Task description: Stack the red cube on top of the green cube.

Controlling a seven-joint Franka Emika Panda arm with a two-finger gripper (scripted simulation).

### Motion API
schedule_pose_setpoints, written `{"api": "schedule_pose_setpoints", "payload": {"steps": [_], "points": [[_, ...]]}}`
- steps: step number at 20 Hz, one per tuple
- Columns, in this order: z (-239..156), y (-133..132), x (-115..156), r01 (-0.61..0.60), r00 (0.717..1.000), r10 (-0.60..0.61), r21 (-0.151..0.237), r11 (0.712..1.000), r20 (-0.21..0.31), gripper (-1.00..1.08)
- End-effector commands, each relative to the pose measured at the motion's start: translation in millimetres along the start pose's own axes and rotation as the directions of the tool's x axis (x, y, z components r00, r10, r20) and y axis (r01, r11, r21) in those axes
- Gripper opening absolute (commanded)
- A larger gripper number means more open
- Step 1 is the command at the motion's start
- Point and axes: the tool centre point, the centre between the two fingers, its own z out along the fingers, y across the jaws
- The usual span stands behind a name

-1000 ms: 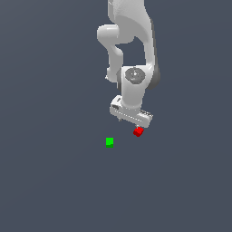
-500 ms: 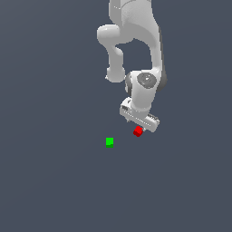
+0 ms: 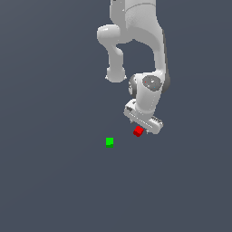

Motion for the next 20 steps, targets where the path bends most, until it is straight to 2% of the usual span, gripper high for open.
{"api": "schedule_pose_setpoints", "payload": {"steps": [1, 7, 20], "points": [[0.7, -1.6, -0.1, -0.008, 1.0, 0.008, 0.0, 1.0, -0.001, 1.0], [5.8, -1.1, -0.3, -0.005, 1.0, 0.005, 0.0, 1.0, 0.0, 1.0], [50.6, -1.5, 0.0, -0.009, 1.0, 0.009, 0.0, 1.0, -0.001, 1.0]]}}
